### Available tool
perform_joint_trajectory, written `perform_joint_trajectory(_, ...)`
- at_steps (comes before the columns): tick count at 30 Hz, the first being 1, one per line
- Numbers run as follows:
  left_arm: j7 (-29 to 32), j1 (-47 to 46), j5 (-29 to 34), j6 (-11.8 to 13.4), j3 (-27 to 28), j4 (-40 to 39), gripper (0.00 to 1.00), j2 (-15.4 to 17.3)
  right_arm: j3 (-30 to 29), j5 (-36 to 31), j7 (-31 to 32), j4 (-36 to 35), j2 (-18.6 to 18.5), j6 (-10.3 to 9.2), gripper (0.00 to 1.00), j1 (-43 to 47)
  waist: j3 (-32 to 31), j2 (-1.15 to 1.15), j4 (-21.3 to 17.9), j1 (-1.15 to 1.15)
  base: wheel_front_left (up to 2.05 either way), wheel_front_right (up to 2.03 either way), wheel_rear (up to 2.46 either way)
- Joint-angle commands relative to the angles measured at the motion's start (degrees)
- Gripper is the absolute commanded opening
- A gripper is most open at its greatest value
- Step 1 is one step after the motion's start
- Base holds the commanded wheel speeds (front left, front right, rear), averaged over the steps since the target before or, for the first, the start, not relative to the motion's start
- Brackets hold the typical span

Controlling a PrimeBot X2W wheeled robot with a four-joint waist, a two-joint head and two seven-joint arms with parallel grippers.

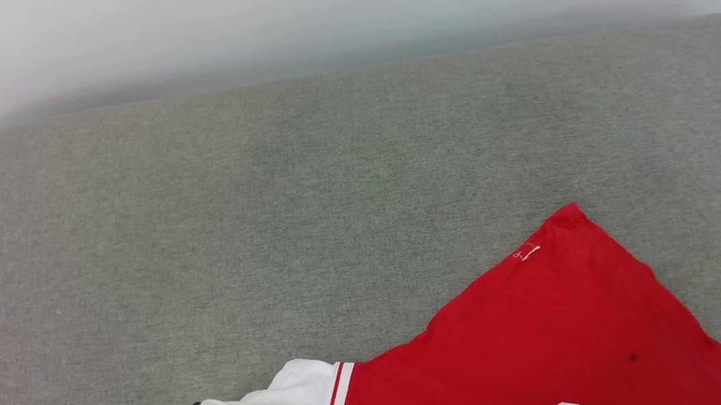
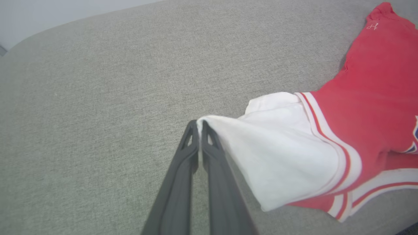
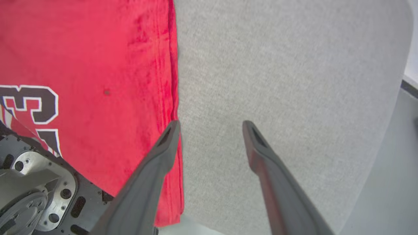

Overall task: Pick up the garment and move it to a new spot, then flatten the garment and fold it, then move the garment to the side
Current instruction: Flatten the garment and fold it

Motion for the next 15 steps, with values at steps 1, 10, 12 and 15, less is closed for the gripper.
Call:
perform_joint_trajectory(1,-0.4,-0.5,0.4,0.0,0.0,-0.1,0.00,-0.3,-0.8,-0.8,0.8,-0.8,0.3,-0.04,1.00,-1.8,0.6,0.00,0.4,0.00,0.00,0.00,0.00)
perform_joint_trajectory(10,0.3,-3.5,1.8,-1.2,-0.5,0.6,0.00,-1.9,0.7,-9.0,16.8,-4.9,7.2,-0.04,1.00,-15.8,4.0,0.00,4.1,0.00,0.00,0.00,0.00)
perform_joint_trajectory(12,0.4,-4.3,2.3,-1.4,-0.5,0.8,0.00,-2.3,2.2,-9.8,20.9,-4.0,9.7,-0.04,1.00,-18.9,4.7,0.00,4.9,0.00,0.00,0.00,0.00)
perform_joint_trajectory(15,0.5,-5.4,2.9,-1.8,-0.8,1.1,0.00,-3.1,4.7,-11.5,25.0,-2.0,13.1,-0.04,1.00,-23.7,6.2,0.00,6.0,0.00,0.00,0.00,0.00)
